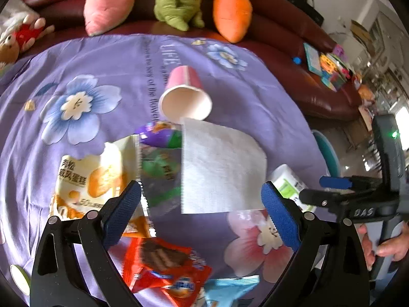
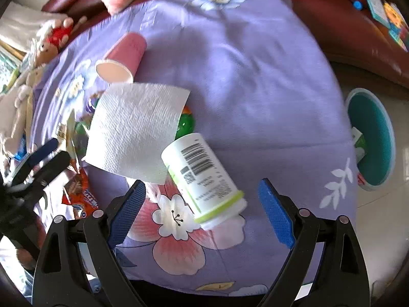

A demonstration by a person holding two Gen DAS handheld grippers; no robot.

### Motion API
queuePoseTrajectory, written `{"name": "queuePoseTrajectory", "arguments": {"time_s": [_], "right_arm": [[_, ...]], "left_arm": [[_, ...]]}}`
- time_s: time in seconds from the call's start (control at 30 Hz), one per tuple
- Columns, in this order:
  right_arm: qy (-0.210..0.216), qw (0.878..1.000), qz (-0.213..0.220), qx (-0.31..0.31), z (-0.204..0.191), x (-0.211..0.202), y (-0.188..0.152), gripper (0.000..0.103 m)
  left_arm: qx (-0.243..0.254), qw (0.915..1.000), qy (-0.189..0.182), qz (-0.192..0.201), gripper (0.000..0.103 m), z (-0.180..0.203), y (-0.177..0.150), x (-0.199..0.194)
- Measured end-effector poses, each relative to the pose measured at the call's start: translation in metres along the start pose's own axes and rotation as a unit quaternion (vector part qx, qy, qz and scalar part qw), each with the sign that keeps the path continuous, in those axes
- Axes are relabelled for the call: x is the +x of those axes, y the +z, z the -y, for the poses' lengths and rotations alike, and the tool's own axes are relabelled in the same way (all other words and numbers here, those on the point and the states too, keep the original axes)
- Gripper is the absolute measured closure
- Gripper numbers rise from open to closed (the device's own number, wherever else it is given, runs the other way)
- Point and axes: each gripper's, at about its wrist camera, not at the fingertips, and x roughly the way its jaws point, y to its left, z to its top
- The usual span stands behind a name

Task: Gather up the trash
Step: 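Grasp the pink paper cup with the left gripper while the right gripper grasps the white pill bottle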

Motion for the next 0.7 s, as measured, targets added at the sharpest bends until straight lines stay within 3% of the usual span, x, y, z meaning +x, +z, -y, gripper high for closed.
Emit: {"name": "queuePoseTrajectory", "arguments": {"time_s": [0.27,0.37,0.43,0.5,0.7], "right_arm": [[-0.033,0.999,-0.013,-0.023,-0.011,0.023,0.002,0.020],[-0.037,0.999,-0.022,-0.028,-0.012,0.031,0.002,0.026],[-0.042,0.998,-0.028,-0.036,-0.013,0.037,-0.001,0.043],[-0.034,0.998,-0.033,-0.049,-0.014,0.039,-0.004,0.051],[-0.020,0.999,-0.003,-0.051,-0.015,0.021,0.000,0.052]], "left_arm": [[-0.017,0.9998,-0.001,-0.003,0.008,-0.019,0.000,0.002],[-0.017,0.9998,-0.002,-0.006,0.008,-0.020,0.001,0.006],[-0.015,0.9999,-0.002,-0.008,0.008,-0.019,0.001,0.008],[-0.013,0.9999,-0.002,-0.009,0.008,-0.019,0.002,0.009],[-0.006,0.9999,0.007,-0.005,0.008,-0.021,0.014,0.010]]}}
